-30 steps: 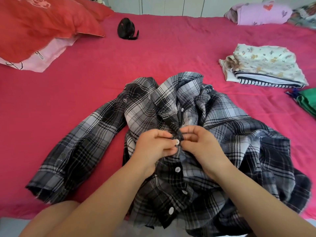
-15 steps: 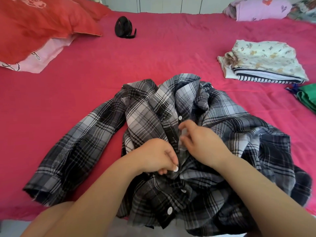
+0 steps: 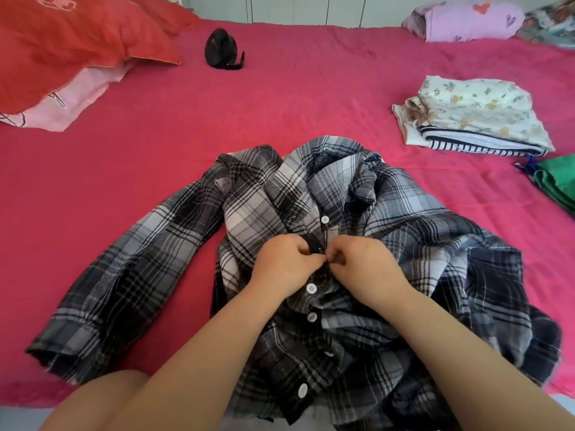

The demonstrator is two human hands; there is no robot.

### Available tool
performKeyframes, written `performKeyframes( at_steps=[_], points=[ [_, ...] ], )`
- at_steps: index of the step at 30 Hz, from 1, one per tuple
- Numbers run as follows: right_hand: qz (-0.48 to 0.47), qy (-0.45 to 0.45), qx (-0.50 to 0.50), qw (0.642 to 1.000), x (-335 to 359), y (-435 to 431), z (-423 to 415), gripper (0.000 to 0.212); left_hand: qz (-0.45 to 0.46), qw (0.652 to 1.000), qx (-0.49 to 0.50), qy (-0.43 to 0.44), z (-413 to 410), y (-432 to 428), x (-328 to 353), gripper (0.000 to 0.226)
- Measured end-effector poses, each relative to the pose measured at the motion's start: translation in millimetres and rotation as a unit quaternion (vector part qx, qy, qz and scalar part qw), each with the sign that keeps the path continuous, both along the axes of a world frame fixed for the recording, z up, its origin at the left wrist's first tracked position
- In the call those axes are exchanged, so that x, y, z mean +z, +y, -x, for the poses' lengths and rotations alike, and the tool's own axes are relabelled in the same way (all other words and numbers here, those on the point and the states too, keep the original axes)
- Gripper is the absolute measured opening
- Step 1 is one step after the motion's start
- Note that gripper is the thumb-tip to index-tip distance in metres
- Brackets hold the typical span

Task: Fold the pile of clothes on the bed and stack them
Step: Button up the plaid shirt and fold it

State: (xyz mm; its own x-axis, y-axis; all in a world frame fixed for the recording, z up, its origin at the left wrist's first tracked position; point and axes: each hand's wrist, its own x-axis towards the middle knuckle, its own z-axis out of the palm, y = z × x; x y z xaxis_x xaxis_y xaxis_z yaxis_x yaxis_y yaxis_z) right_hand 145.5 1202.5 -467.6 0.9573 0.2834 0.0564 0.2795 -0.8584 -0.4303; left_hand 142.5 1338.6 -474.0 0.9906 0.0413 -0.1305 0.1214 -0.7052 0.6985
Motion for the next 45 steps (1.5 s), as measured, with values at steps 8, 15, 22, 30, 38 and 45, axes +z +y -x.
performKeyframes(
  at_steps=[8,15,22,30,38,45],
  points=[
    [-0.207,0.092,-0.067,0.972,10.7,-2.4,-4.0,0.018,0.179,0.981,0.072,-0.032,6.2,8.9,7.7,0.018],
    [-0.374,0.139,-0.078,0.914,18.9,-0.5,6.8,0.015,0.066,0.987,0.037,-0.145,18.8,10.9,14.0,0.012],
    [-0.315,0.065,-0.052,0.945,17.3,-0.1,9.3,0.017,0.028,0.979,0.018,-0.202,27.0,6.4,16.2,0.012],
    [-0.253,-0.008,-0.023,0.967,14.4,0.7,7.2,0.029,0.131,0.982,0.016,-0.133,26.2,11.4,13.7,0.016],
    [-0.259,-0.002,-0.026,0.966,14.6,0.2,8.0,0.030,0.179,0.978,0.003,-0.106,27.1,12.6,16.1,0.026],
    [-0.258,0.046,-0.013,0.965,16.8,-2.8,6.3,0.029,0.127,0.984,-0.011,-0.125,26.4,12.7,17.0,0.011]
  ],
)
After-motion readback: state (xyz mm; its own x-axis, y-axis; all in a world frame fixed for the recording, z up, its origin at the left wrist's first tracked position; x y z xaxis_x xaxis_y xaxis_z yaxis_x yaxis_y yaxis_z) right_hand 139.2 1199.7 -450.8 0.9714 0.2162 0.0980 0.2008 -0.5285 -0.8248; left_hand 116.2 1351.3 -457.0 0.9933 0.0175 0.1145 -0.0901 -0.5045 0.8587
